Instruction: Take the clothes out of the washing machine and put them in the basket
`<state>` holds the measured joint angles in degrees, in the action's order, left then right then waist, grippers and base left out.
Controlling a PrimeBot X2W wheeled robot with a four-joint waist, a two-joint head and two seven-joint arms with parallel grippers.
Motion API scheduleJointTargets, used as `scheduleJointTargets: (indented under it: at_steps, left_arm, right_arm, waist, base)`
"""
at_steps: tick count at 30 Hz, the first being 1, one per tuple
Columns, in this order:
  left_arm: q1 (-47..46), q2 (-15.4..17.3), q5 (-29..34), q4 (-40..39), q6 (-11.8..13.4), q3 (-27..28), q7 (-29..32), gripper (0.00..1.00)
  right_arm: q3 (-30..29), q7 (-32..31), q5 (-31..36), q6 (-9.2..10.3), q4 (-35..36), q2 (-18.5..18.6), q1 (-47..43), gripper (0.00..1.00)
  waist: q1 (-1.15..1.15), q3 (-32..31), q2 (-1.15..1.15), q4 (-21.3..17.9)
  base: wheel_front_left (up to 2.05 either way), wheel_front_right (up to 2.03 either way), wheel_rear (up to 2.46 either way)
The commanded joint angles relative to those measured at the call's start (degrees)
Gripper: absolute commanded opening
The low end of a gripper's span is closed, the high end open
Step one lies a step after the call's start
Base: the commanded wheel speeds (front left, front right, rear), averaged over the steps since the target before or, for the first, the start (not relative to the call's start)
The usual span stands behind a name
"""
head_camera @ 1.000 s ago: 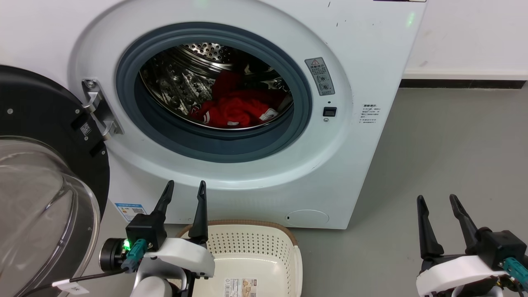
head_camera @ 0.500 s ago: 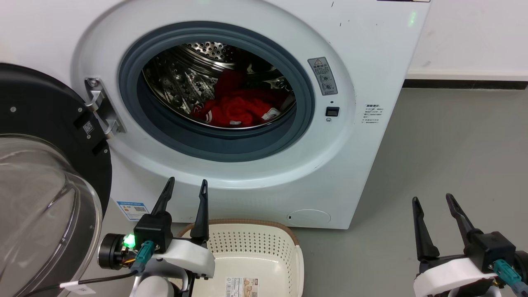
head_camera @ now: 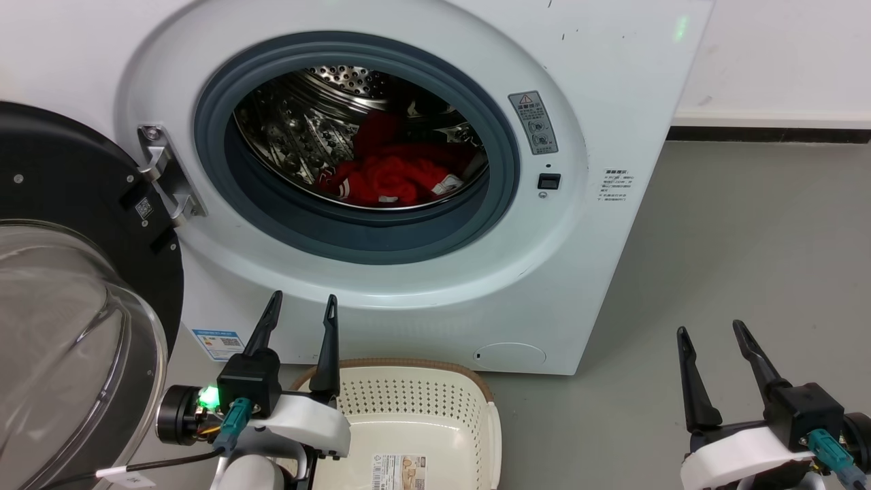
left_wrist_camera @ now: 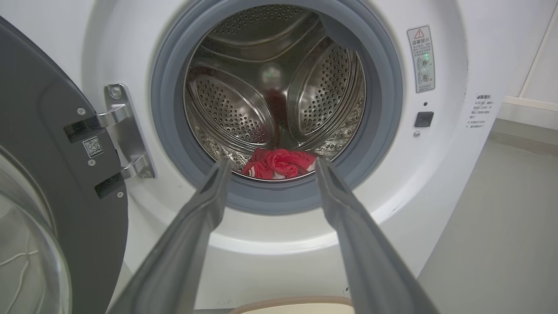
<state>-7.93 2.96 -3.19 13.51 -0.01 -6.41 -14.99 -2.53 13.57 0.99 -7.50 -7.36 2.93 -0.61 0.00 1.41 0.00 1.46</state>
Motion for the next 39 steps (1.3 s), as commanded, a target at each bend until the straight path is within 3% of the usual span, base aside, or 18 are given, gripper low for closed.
scheduleJointTargets:
  at_steps: [1,19,31,39]
  left_arm:
    - [-0.1,0.0,0.0,0.2,0.0,0.2,-0.3,1.0]
    - [-3.4,-0.1,0.2,0.7,1.0,0.1,-0.2,1.0]
    - [-16.1,-0.1,0.4,8.1,1.5,-0.6,-0.2,1.0]
    - [-27.2,2.8,0.5,17.8,1.8,1.6,-0.2,1.0]
  right_arm:
    - [0.0,0.0,-0.3,0.02,-0.1,-0.1,0.4,1.0]
    - [0.4,-0.4,-0.4,0.02,1.1,-0.1,2.5,1.0]
    - [2.5,-0.5,-0.9,0.03,2.9,-0.1,6.7,1.0]
    - [4.6,0.5,-2.7,0.03,1.7,-0.1,10.0,1.0]
  waist:
    - [0.0,0.0,0.0,0.0]
    - [0.0,3.3,0.0,-0.5]
    - [0.0,12.3,0.0,-5.2]
    - [0.0,18.4,0.0,-9.8]
  base:
    - [0.0,0.0,0.0]
    - [0.0,0.0,0.0]
    - [0.0,0.0,0.0]
    - [0.0,0.0,0.0]
